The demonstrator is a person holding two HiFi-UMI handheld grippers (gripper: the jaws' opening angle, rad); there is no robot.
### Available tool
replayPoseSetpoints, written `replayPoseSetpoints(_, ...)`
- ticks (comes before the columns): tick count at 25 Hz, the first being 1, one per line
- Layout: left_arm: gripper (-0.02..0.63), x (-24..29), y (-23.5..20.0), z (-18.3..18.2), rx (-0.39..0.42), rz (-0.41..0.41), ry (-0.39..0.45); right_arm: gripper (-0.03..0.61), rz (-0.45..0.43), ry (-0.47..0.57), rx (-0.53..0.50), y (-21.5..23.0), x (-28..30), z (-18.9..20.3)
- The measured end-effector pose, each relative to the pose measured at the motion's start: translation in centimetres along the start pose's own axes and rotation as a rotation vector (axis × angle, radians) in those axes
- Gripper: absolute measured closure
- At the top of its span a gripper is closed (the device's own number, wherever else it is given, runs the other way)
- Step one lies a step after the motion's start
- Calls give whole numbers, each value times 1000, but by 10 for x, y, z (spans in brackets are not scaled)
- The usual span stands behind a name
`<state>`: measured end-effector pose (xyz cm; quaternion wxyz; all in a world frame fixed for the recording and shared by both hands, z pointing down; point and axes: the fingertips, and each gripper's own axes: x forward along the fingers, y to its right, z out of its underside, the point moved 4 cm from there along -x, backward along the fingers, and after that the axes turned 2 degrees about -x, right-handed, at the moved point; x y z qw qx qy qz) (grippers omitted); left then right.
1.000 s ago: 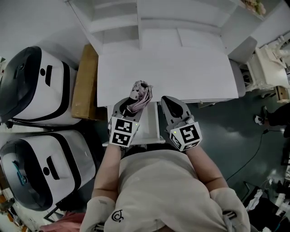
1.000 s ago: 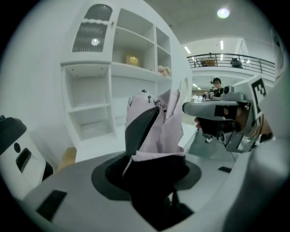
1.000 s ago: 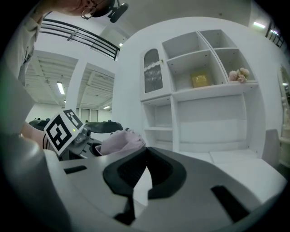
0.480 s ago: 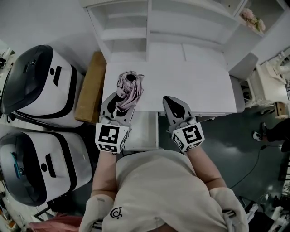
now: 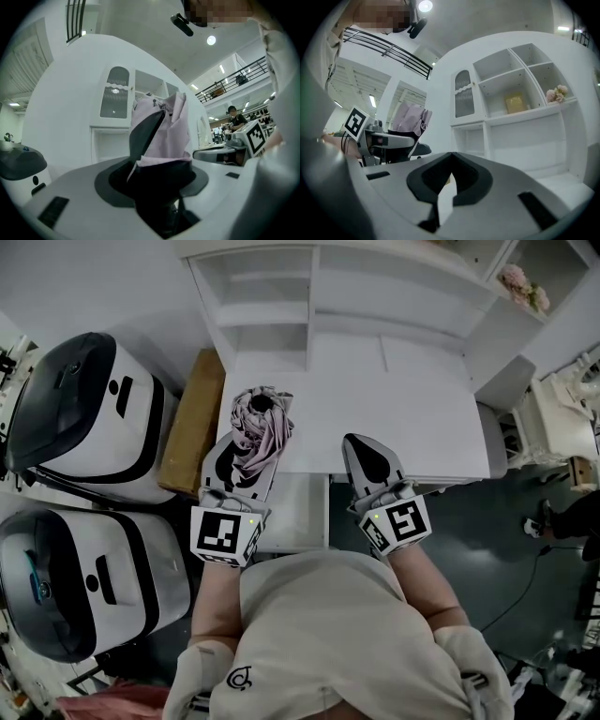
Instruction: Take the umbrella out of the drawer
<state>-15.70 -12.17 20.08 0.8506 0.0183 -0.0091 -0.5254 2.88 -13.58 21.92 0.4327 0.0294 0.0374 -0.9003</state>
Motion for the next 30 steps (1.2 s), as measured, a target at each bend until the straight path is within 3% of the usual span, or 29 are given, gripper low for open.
replayPoseSetpoints(8, 391, -1, -2, 8, -24, 2, -30, 574, -18, -43, -24, -6, 0, 6)
replayPoseSetpoints(30, 391, -6, 3, 6, -51, -10, -31, 574, 34, -38, -40, -3, -12, 4)
